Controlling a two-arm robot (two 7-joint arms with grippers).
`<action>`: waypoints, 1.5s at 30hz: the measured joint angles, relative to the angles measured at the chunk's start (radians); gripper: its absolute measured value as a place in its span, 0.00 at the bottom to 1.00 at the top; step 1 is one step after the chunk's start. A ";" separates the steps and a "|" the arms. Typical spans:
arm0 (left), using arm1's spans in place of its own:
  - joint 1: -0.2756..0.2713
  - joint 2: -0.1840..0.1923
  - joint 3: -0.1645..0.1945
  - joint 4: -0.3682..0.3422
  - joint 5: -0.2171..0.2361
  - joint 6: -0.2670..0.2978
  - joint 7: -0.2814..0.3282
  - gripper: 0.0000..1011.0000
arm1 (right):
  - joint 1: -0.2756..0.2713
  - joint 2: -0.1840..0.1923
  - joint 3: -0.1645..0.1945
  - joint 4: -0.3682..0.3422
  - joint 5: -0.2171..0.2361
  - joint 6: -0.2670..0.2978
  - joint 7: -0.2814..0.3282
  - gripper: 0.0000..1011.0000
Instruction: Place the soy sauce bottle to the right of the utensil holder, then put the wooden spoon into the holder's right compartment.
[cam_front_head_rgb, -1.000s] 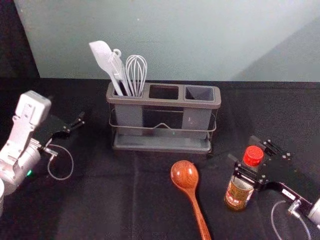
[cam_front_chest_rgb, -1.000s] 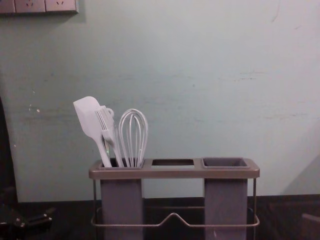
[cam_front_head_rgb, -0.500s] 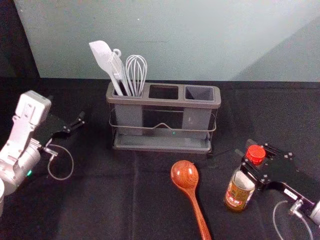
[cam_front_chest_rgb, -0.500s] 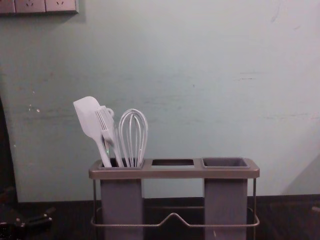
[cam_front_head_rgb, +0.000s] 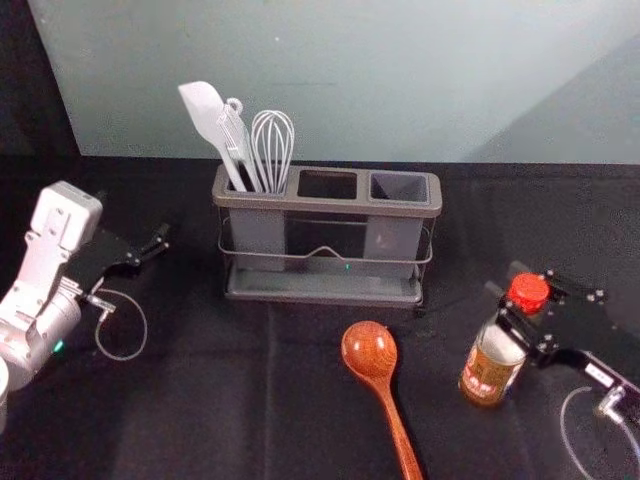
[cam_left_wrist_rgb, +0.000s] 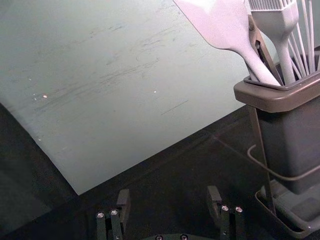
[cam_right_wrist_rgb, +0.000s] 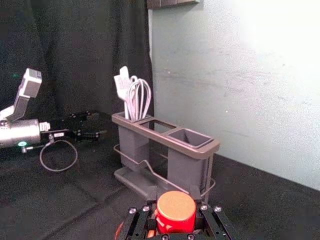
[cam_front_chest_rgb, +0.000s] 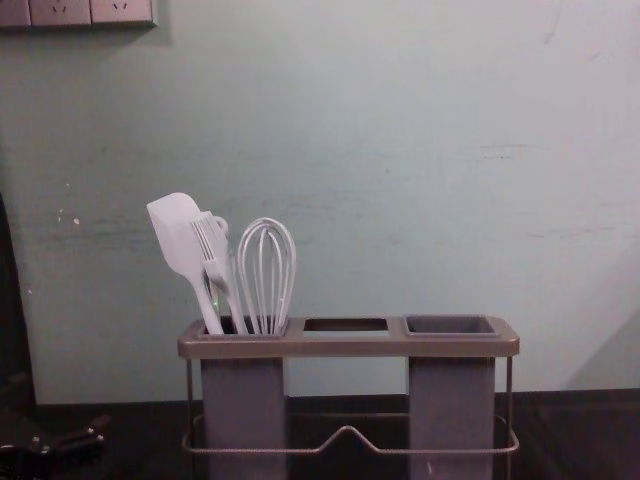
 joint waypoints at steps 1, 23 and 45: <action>0.000 0.000 0.000 0.000 0.000 0.000 0.000 0.99 | -0.001 0.000 0.004 -0.002 0.000 0.000 0.000 0.38; 0.000 0.000 0.000 0.000 0.000 0.000 0.000 0.99 | 0.115 -0.033 0.005 0.084 -0.027 0.026 0.004 0.38; 0.000 0.000 0.000 0.000 0.000 0.000 0.000 0.99 | 0.416 -0.112 -0.125 0.334 -0.079 0.068 0.025 0.38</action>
